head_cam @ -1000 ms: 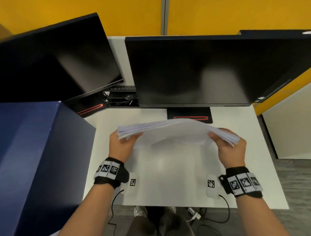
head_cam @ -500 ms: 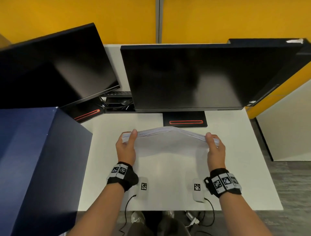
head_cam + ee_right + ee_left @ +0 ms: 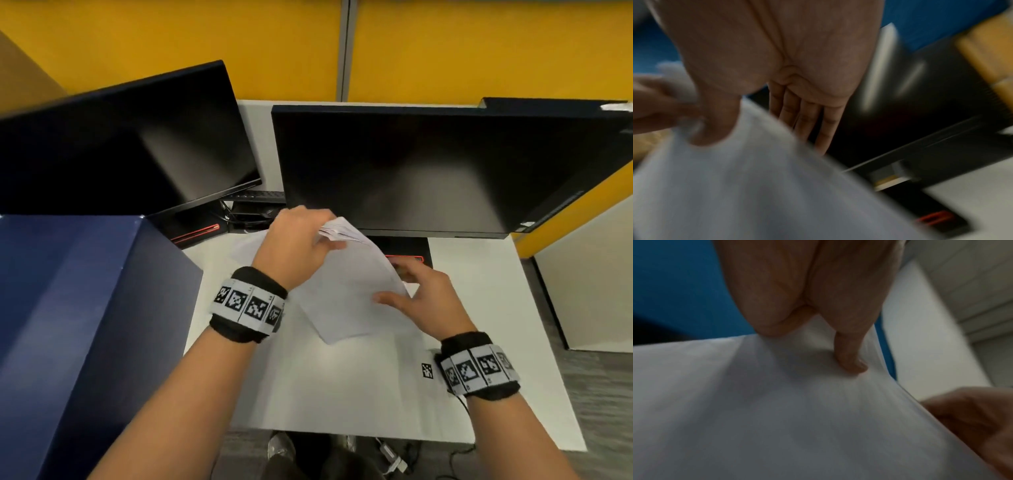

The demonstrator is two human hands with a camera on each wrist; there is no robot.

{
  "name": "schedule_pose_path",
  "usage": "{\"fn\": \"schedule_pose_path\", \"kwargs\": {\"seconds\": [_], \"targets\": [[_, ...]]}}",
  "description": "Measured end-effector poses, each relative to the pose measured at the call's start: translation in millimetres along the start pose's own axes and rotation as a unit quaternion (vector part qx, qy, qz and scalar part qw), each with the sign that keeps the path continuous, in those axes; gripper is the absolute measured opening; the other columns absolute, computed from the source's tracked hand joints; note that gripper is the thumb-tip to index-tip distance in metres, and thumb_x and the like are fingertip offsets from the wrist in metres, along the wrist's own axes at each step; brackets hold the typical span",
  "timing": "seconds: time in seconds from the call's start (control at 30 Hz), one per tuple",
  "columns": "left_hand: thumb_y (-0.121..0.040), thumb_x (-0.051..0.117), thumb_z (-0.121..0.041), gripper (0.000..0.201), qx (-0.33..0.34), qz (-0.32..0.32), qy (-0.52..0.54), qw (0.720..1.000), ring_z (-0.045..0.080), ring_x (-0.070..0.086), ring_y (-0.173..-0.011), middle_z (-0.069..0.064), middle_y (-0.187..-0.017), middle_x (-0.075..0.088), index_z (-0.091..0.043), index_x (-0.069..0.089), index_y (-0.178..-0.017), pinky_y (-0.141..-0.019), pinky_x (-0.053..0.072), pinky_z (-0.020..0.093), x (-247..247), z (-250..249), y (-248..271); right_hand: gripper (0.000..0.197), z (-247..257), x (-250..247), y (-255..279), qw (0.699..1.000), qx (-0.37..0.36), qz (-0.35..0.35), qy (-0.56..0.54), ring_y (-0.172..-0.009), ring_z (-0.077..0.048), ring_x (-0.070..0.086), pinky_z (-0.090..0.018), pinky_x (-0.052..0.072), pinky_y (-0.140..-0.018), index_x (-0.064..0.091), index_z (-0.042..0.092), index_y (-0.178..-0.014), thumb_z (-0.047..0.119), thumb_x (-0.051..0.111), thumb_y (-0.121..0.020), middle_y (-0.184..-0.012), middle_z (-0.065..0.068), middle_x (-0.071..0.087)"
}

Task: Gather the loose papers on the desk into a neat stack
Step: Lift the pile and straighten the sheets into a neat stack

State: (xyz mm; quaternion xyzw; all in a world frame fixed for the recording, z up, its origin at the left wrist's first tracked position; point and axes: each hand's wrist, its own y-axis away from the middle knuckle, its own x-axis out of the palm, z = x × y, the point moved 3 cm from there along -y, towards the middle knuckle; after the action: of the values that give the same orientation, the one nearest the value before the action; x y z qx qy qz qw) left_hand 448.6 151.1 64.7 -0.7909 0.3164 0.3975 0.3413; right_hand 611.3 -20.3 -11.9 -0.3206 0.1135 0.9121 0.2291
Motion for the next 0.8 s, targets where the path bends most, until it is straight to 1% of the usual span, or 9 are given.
{"fn": "schedule_pose_path", "kwargs": {"seconds": [0.07, 0.13, 0.27, 0.33, 0.4, 0.47, 0.53, 0.7, 0.8], "targets": [[-0.085, 0.07, -0.04, 0.021, 0.076, 0.027, -0.048, 0.996, 0.019, 0.061, -0.079, -0.005, -0.082, 0.072, -0.021, 0.07, -0.095, -0.079, 0.043, 0.037, -1.3, -29.6, -6.4, 0.04, 19.6, 16.2, -9.9, 0.999, -0.025, -0.01, -0.035, -0.086, 0.007, 0.061, -0.013, 0.047, -0.072, 0.064, 0.03, -0.115, 0.033, 0.078, -0.078, -0.096, 0.02, 0.067], [-0.08, 0.07, -0.051, 0.029, 0.079, 0.018, -0.071, 0.994, 0.018, 0.063, -0.078, -0.007, -0.077, 0.07, -0.025, 0.069, -0.093, -0.083, 0.044, 0.04, -5.9, -28.1, -3.5, 0.019, 22.3, 22.8, -13.9, 0.994, -0.005, -0.056, -0.098, -0.073, 0.007, 0.062, -0.012, 0.045, -0.064, 0.069, 0.029, -0.1, 0.023, 0.074, -0.083, -0.084, 0.017, 0.068], [-0.059, 0.081, -0.066, 0.043, -0.072, -0.037, 0.009, 0.997, 0.009, 0.062, -0.086, -0.016, -0.085, 0.071, -0.038, 0.071, -0.091, -0.095, 0.042, 0.037, -25.2, 40.2, 26.4, 0.017, -3.1, 18.4, -4.0, 0.965, 0.053, -0.121, -0.226, -0.069, 0.015, 0.063, -0.004, 0.047, -0.064, 0.07, 0.024, -0.09, 0.009, 0.075, -0.082, -0.083, 0.018, 0.069], [-0.055, 0.093, -0.044, 0.052, -0.156, -0.08, 0.175, 0.969, 0.011, 0.064, -0.095, -0.012, -0.097, 0.072, -0.039, 0.068, -0.1, -0.097, 0.047, 0.032, -14.0, 59.3, 47.6, 0.019, -16.3, 19.7, 1.4, 0.95, 0.072, -0.147, -0.265, -0.071, 0.014, 0.065, -0.005, 0.048, -0.065, 0.071, 0.023, -0.088, 0.006, 0.075, -0.082, -0.077, 0.02, 0.072], [-0.054, 0.097, -0.012, 0.069, -0.217, -0.074, 0.36, 0.904, 0.01, 0.069, -0.101, -0.006, -0.104, 0.073, -0.03, 0.063, -0.112, -0.097, 0.053, 0.032, 19.3, 63.0, 61.3, 0.021, -23.6, 26.0, 5.1, 0.94, 0.086, -0.158, -0.289, -0.073, 0.012, 0.067, -0.005, 0.049, -0.064, 0.069, 0.024, -0.087, 0.004, 0.073, -0.083, -0.075, 0.027, 0.073], [-0.056, 0.095, -0.002, 0.062, -0.258, -0.043, 0.417, 0.87, 0.006, 0.072, -0.096, -0.007, -0.099, 0.077, -0.022, 0.068, -0.108, -0.09, 0.058, 0.032, 52.8, 59.1, 71.9, 0.022, -28.8, 35.4, 6.7, 0.939, 0.092, -0.154, -0.293, -0.072, 0.013, 0.067, -0.004, 0.048, -0.063, 0.068, 0.024, -0.086, 0.003, 0.072, -0.084, -0.074, 0.032, 0.071], [-0.06, 0.093, -0.004, 0.049, -0.286, -0.031, 0.44, 0.851, 0.001, 0.073, -0.09, -0.015, -0.091, 0.078, -0.027, 0.071, -0.097, -0.079, 0.057, 0.021, 78.9, 57.0, 79.1, 0.022, -33.9, 42.9, 8.8, 0.942, 0.098, -0.131, -0.293, -0.073, 0.012, 0.067, -0.004, 0.049, -0.063, 0.067, 0.026, -0.085, 0.004, 0.072, -0.084, -0.074, 0.032, 0.071], [-0.075, 0.086, -0.01, 0.04, -0.321, -0.009, 0.423, 0.847, -0.016, 0.066, -0.082, -0.02, -0.096, 0.069, -0.036, 0.064, -0.096, -0.073, 0.05, 0.005, 118.2, 71.4, 94.6, 0.028, -55.9, 55.7, 12.8, 0.942, 0.137, -0.073, -0.298, -0.074, 0.012, 0.068, -0.005, 0.05, -0.065, 0.066, 0.029, -0.091, 0.005, 0.077, -0.08, -0.08, 0.021, 0.073], [-0.083, 0.079, -0.025, 0.022, -0.351, 0.052, 0.366, 0.86, 0.0, 0.069, -0.09, -0.01, -0.1, 0.072, -0.031, 0.065, -0.098, -0.086, 0.056, 0.023, 143.1, 86.1, 109.7, 0.022, -63.5, 66.1, 13.0, 0.938, 0.171, -0.072, -0.292, -0.078, 0.008, 0.068, -0.012, 0.05, -0.074, 0.066, 0.029, -0.091, 0.009, 0.075, -0.084, -0.09, 0.017, 0.069]]}}
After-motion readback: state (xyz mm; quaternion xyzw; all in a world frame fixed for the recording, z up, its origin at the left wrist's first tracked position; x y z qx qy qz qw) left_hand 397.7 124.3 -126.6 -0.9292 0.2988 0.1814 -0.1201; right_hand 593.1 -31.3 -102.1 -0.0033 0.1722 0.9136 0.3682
